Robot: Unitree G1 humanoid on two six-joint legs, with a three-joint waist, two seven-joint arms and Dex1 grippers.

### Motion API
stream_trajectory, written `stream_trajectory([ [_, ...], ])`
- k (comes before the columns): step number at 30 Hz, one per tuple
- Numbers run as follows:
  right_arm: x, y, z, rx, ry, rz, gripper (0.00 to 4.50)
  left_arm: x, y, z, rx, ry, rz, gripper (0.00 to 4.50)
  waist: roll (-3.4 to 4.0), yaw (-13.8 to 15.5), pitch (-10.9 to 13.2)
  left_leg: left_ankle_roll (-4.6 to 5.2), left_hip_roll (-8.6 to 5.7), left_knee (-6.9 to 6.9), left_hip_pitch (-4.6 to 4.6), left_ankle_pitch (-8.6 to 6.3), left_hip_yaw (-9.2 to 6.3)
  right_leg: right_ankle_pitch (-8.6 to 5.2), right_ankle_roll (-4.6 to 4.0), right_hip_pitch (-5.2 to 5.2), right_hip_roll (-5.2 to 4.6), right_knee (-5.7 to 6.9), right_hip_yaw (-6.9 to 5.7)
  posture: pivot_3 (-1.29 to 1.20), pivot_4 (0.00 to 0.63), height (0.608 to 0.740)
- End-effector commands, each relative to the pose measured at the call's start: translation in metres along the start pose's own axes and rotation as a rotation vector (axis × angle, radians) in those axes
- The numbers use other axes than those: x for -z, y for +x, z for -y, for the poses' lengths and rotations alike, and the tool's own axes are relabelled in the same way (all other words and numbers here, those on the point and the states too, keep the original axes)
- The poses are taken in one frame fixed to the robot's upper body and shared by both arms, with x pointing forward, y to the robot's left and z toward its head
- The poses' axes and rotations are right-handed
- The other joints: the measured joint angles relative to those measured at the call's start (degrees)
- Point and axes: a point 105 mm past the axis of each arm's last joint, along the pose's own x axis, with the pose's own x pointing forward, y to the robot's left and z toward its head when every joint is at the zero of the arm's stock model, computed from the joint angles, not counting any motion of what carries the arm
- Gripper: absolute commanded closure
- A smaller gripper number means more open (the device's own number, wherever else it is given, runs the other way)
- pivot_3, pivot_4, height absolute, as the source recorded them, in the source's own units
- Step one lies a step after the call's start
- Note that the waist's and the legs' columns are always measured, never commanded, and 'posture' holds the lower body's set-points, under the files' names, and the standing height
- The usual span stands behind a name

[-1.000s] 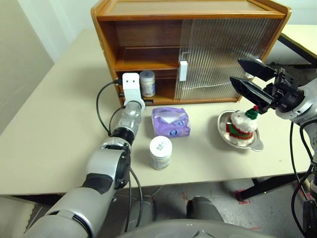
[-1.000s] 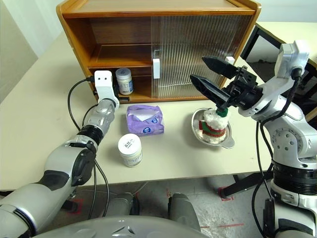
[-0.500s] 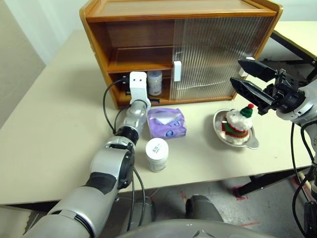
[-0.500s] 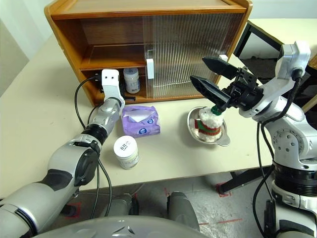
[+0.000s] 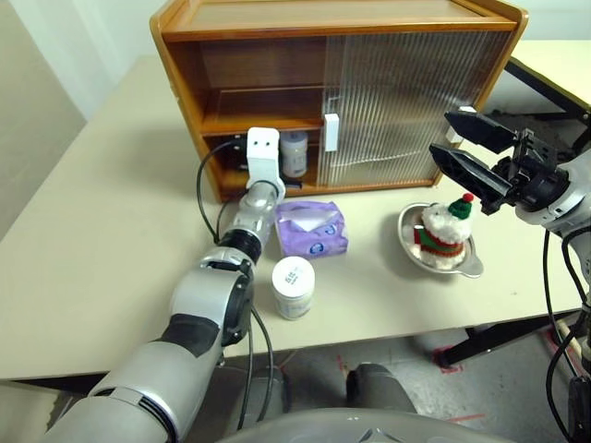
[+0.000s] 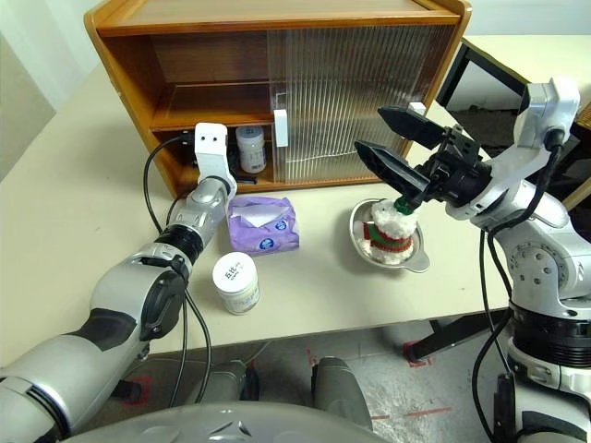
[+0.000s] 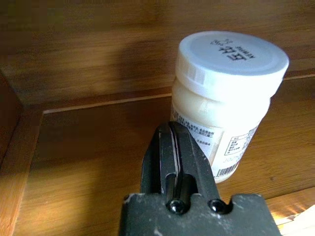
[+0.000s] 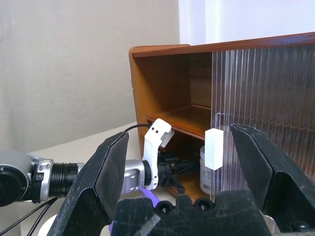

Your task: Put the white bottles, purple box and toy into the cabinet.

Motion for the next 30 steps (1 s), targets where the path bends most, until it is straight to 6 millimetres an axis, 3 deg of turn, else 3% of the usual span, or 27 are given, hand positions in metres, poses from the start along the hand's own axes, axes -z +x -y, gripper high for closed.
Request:
stream_trajectory([
  [1, -0.007, -0.003, -0.002, 0.002, -0.02, 0.007, 0.0, 0.003, 0.001, 0.009, 0.03, 0.025, -0.025, 4.46, 0.0, -0.09, 0.0, 0.0, 0.0, 0.0, 0.0, 0.0, 0.0, 0.0, 0.0, 0.0, 0.0, 0.0, 0.0, -0.19, 0.0, 0.74],
  [14, -0.006, -0.002, -0.003, 0.003, -0.017, 0.008, 0.0, 0.003, 0.0, 0.002, 0.037, -0.002, -0.009, 4.46, 0.0, -1.24, 0.0, 0.0, 0.0, 0.0, 0.0, 0.0, 0.0, 0.0, 0.02, 0.0, -0.02, 0.01, 0.0, -0.18, 0.0, 0.74],
  [24, -0.002, 0.002, -0.001, -0.011, 0.0, 0.011, 0.0, -0.017, -0.009, -0.03, 0.031, -0.086, 0.146, 4.46, 0.0, -1.15, 0.0, 0.0, 0.01, 0.0, 0.01, 0.0, -0.01, 0.08, -0.11, 0.0, -0.04, 0.02, 0.0, -0.13, 0.0, 0.74],
  [30, 0.001, 0.005, 0.0, -0.031, 0.012, 0.015, 0.0, -0.015, -0.029, -0.04, 0.144, -0.073, 0.179, 4.46, 0.01, -1.02, -0.01, 0.0, 0.01, 0.0, 0.01, 0.0, -0.03, 0.13, -0.19, 0.0, -0.04, 0.04, 0.01, -0.1, 0.0, 0.74],
])
